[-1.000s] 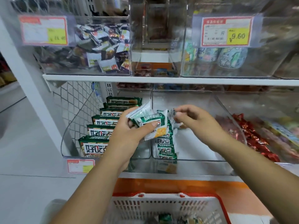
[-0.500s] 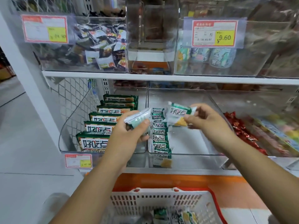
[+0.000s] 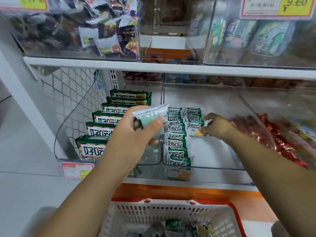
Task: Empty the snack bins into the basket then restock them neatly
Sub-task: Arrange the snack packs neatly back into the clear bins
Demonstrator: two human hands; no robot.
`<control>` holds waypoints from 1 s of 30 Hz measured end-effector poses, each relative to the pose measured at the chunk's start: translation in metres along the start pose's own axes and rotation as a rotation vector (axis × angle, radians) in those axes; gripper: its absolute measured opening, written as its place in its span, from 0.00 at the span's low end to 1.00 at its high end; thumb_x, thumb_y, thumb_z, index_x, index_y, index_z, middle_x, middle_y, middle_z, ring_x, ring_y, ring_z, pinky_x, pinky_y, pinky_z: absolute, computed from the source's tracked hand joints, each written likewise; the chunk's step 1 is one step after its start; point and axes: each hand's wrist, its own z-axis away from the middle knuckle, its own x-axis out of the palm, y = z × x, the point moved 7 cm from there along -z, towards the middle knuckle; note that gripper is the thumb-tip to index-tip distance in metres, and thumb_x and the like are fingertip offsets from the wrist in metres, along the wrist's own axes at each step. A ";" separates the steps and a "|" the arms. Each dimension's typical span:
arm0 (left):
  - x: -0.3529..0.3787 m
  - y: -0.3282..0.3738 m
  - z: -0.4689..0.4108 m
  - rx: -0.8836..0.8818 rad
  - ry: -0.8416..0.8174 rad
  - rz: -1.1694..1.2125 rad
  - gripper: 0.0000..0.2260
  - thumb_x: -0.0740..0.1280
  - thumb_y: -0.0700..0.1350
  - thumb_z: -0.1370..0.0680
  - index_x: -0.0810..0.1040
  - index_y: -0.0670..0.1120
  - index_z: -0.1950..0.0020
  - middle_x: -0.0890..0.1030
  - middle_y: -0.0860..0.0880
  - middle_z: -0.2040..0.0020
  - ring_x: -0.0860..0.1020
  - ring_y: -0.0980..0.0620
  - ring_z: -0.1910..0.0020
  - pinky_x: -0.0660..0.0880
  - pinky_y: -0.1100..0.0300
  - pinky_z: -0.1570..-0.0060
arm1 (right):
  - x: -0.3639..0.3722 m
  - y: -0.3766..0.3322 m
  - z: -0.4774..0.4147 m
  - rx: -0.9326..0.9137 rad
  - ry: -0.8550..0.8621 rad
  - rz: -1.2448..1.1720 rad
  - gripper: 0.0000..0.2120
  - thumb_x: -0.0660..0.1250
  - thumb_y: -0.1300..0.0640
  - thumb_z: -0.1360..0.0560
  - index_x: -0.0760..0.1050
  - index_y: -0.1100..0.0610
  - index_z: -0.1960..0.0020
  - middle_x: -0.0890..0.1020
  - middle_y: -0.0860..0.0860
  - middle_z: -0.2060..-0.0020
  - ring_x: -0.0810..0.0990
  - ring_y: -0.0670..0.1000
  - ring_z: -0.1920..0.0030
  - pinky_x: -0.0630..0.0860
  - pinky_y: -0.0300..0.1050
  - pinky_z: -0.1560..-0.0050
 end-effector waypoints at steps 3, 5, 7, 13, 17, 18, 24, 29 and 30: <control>0.001 -0.002 -0.001 -0.004 -0.008 0.018 0.12 0.71 0.49 0.26 0.77 0.54 0.43 0.85 0.58 0.55 0.84 0.58 0.55 0.82 0.55 0.54 | 0.000 0.003 -0.003 0.015 0.045 0.056 0.23 0.73 0.56 0.27 0.67 0.60 0.37 0.79 0.57 0.53 0.77 0.51 0.62 0.71 0.41 0.67; 0.002 -0.004 0.001 -0.020 -0.020 0.032 0.11 0.71 0.48 0.25 0.77 0.53 0.43 0.85 0.57 0.55 0.84 0.57 0.55 0.83 0.54 0.54 | -0.002 0.002 0.000 0.015 0.070 0.108 0.28 0.73 0.53 0.27 0.65 0.61 0.35 0.79 0.60 0.46 0.78 0.58 0.51 0.71 0.43 0.56; 0.004 -0.005 0.004 -0.036 -0.034 0.049 0.09 0.71 0.46 0.25 0.78 0.52 0.45 0.85 0.57 0.57 0.83 0.58 0.56 0.83 0.53 0.53 | -0.011 -0.005 0.010 -0.033 0.148 0.093 0.30 0.73 0.51 0.27 0.64 0.60 0.32 0.77 0.60 0.43 0.78 0.59 0.46 0.70 0.44 0.52; 0.009 -0.009 0.017 -0.078 -0.097 0.052 0.08 0.71 0.46 0.24 0.79 0.55 0.47 0.85 0.58 0.58 0.84 0.55 0.52 0.82 0.56 0.55 | -0.038 -0.074 0.096 -0.318 0.086 -0.293 0.09 0.68 0.53 0.24 0.77 0.53 0.44 0.82 0.57 0.56 0.81 0.51 0.57 0.77 0.52 0.51; 0.013 -0.007 0.030 -0.087 -0.140 -0.016 0.07 0.70 0.47 0.23 0.80 0.54 0.46 0.85 0.58 0.57 0.84 0.54 0.53 0.82 0.52 0.49 | -0.032 -0.102 0.165 -0.374 -0.156 -0.548 0.09 0.65 0.50 0.23 0.79 0.52 0.47 0.82 0.56 0.58 0.82 0.52 0.63 0.79 0.49 0.60; 0.016 -0.007 0.033 -0.078 -0.164 -0.049 0.07 0.69 0.48 0.23 0.80 0.55 0.45 0.85 0.57 0.54 0.84 0.54 0.51 0.81 0.50 0.47 | -0.029 -0.103 0.177 -0.374 -0.187 -0.561 0.10 0.65 0.49 0.24 0.79 0.52 0.46 0.82 0.56 0.58 0.83 0.53 0.63 0.79 0.47 0.61; 0.033 -0.008 0.050 -0.014 -0.257 -0.184 0.12 0.72 0.52 0.26 0.79 0.61 0.43 0.83 0.63 0.46 0.79 0.63 0.44 0.75 0.53 0.37 | -0.026 -0.075 0.201 -0.277 -0.126 -0.738 0.06 0.68 0.63 0.24 0.80 0.55 0.50 0.84 0.60 0.60 0.85 0.57 0.60 0.83 0.48 0.59; 0.034 -0.007 0.058 -0.038 -0.292 -0.184 0.28 0.70 0.70 0.34 0.72 0.67 0.35 0.74 0.68 0.35 0.72 0.67 0.35 0.71 0.58 0.36 | -0.035 -0.058 0.203 -0.264 -0.089 -0.803 0.08 0.67 0.68 0.25 0.82 0.58 0.51 0.85 0.56 0.59 0.85 0.53 0.59 0.81 0.39 0.58; 0.033 -0.006 0.058 -0.051 -0.284 -0.177 0.29 0.69 0.71 0.32 0.71 0.66 0.33 0.74 0.67 0.35 0.72 0.66 0.36 0.72 0.61 0.39 | -0.037 -0.056 0.203 -0.264 -0.085 -0.815 0.08 0.67 0.68 0.25 0.82 0.58 0.51 0.86 0.55 0.59 0.85 0.52 0.59 0.81 0.38 0.57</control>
